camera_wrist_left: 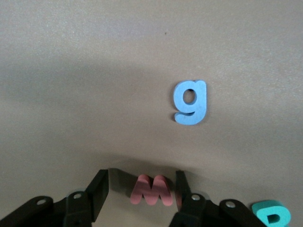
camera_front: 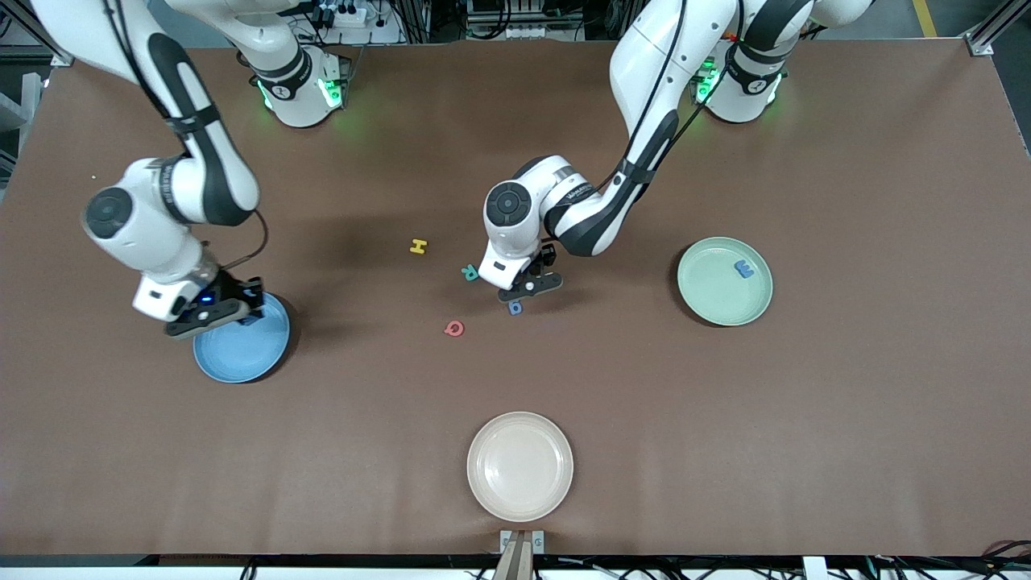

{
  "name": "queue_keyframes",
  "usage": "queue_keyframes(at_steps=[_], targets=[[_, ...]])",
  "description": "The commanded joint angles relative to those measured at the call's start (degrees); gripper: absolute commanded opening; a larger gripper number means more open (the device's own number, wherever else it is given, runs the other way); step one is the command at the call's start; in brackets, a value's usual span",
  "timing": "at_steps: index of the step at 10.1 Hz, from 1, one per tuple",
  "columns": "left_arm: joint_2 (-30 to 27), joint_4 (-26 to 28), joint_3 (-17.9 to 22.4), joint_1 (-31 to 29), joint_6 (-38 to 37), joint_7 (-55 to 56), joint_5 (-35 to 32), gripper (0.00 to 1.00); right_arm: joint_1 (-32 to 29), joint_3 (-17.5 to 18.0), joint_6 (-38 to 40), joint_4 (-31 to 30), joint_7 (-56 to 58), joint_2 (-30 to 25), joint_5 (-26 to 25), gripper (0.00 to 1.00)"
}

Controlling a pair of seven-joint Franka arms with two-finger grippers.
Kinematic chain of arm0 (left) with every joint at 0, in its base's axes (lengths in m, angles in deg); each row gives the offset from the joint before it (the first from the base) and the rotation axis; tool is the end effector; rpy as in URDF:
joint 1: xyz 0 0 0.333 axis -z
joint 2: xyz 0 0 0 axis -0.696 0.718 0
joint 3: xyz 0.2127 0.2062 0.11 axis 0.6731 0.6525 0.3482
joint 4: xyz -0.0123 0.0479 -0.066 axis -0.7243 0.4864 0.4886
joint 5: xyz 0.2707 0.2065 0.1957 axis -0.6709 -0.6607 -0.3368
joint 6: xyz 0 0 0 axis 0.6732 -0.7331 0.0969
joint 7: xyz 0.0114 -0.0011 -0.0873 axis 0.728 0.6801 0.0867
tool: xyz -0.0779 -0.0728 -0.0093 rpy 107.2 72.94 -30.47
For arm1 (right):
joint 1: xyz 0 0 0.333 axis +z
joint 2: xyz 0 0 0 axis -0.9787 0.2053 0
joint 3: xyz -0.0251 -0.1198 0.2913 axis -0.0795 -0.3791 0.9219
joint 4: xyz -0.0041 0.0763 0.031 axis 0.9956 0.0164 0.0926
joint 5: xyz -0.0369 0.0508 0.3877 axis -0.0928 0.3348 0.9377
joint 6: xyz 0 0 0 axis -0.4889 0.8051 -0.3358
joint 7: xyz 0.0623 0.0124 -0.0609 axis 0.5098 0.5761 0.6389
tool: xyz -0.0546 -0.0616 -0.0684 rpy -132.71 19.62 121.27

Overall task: Sort uppercase to blue plate, lowercase to green plate
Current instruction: 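Drop the W onto the blue plate while the left gripper grasps pink M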

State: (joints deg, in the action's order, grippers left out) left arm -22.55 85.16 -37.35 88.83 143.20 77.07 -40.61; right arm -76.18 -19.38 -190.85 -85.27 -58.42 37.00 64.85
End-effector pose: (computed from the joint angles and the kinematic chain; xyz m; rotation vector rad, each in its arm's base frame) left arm 0.4563 -0.5363 0.1745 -3.0645 -0.4070 0.1031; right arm 0.5622 -0.0367 0.2771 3.0517 0.6495 0.2150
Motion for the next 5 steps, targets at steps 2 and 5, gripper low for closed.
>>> queue_keyframes(at_steps=[2,5], targets=[[0.6,-1.1,-0.3,0.0,-0.4,0.1,0.5,0.52,-3.6,-1.0,0.8,3.1,4.4,1.4,0.0,0.26],[0.7,-1.1,-0.4,0.1,-0.4,0.3,1.2,0.52,-3.3,-1.0,0.8,3.5,1.4,1.8,0.2,1.0]])
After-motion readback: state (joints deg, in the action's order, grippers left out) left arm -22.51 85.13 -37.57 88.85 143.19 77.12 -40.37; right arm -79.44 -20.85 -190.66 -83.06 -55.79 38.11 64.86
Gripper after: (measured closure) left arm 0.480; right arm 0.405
